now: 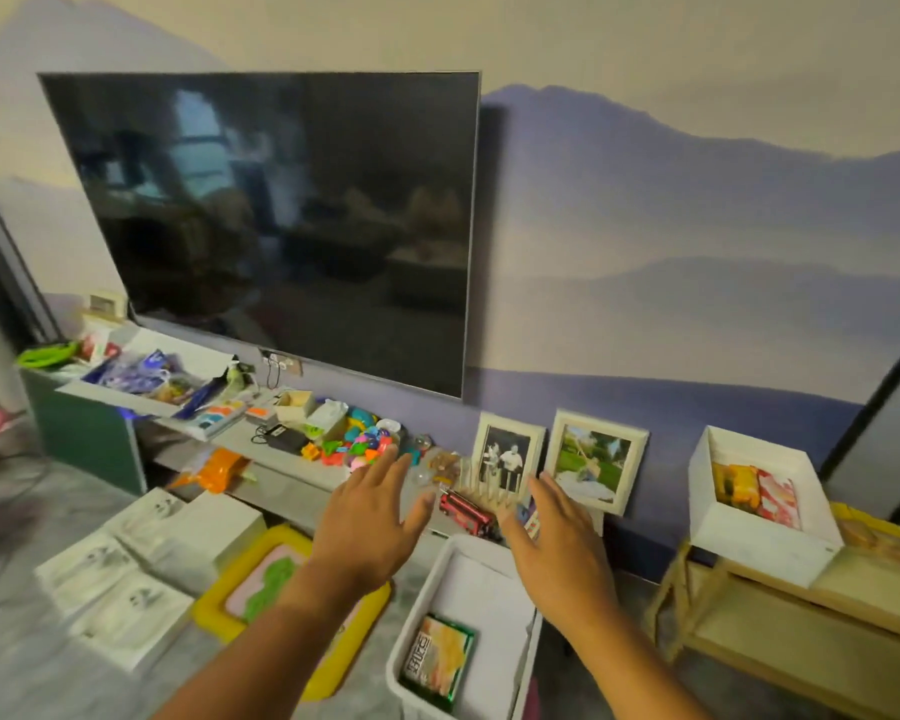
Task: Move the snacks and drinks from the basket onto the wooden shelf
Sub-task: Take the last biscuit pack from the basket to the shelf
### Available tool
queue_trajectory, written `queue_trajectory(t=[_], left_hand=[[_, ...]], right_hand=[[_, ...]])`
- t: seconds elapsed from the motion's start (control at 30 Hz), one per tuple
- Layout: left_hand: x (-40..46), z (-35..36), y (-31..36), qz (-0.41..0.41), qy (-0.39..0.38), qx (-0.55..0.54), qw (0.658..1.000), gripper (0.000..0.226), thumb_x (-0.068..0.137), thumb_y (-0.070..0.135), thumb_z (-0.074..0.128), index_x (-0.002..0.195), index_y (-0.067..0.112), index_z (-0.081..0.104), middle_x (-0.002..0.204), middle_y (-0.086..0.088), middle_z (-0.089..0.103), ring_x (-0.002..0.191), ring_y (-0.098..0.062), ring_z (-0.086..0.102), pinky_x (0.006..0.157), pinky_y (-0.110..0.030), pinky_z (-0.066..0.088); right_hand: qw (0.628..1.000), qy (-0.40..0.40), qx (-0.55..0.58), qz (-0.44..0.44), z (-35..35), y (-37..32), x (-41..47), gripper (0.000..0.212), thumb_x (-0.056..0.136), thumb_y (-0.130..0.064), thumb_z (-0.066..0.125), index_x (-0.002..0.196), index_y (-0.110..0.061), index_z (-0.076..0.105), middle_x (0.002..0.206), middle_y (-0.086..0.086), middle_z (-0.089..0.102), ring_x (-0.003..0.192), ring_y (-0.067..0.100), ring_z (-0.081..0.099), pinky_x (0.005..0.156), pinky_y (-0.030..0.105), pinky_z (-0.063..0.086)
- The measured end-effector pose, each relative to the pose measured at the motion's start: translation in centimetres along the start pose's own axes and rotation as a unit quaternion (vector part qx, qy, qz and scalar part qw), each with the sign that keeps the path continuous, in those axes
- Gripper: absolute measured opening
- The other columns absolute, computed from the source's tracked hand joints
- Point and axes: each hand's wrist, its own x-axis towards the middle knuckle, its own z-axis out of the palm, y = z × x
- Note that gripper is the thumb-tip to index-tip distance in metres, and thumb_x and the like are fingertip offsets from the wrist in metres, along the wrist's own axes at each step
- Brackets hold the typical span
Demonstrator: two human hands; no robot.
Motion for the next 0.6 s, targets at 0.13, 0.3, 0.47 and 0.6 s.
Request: queue_trajectory(t=[0.13, 0.3, 0.47, 0.6], left_hand=[[-1.9, 0.9, -2.6, 0.013, -0.034, 0.0, 0.999, 0.08, 0.09, 0.071, 0.019, 0.153, 0.023, 0.03, 0.161, 0.001, 0.028, 0.146, -0.021, 0.028, 0.117, -0.039, 0.029], [-1.6, 4.1, -5.9, 0.022, -0.088, -0.033, 0.995, 0.078, 0.089, 0.068, 0.023, 0.152, 0.024, 0.032, 0.161, 0.0, 0.028, 0.145, -0.024, 0.029, 0.117, -0.04, 0.03], [0.9, 9.1, -10.4, 0.04, -0.153, -0.043, 0.986, 0.068, 0.096, 0.06, 0.038, 0.152, 0.023, 0.03, 0.161, 0.0, 0.028, 0.146, -0.024, 0.027, 0.118, -0.039, 0.03], [3.1, 15.8, -12.7, 0.081, -0.225, -0.013, 0.971, 0.067, 0.093, 0.055, 0.047, 0.148, 0.018, 0.034, 0.154, -0.002, 0.037, 0.14, -0.024, 0.033, 0.109, -0.038, 0.039]], right_hand=[[0.999, -0.012, -0.01, 0.034, 3.3, -0.8, -3.1, 0.069, 0.096, -0.065, 0.037, 0.155, -0.03, 0.026, 0.163, -0.006, 0.024, 0.148, 0.02, 0.023, 0.12, 0.042, 0.027], [0.996, -0.017, -0.015, 0.09, 8.3, -0.7, -4.1, 0.068, 0.096, -0.062, 0.041, 0.153, -0.027, 0.03, 0.16, -0.004, 0.031, 0.144, 0.021, 0.029, 0.116, 0.04, 0.031], [0.979, -0.038, 0.016, 0.2, 14.6, 0.4, -2.2, 0.071, 0.092, -0.066, 0.042, 0.152, -0.03, 0.029, 0.159, -0.002, 0.033, 0.142, 0.024, 0.036, 0.109, 0.048, 0.043], [0.966, -0.056, 0.024, 0.25, 20.7, 3.3, -0.4, 0.068, 0.093, -0.06, 0.049, 0.151, -0.027, 0.032, 0.154, -0.002, 0.04, 0.136, 0.024, 0.044, 0.105, 0.045, 0.047]])
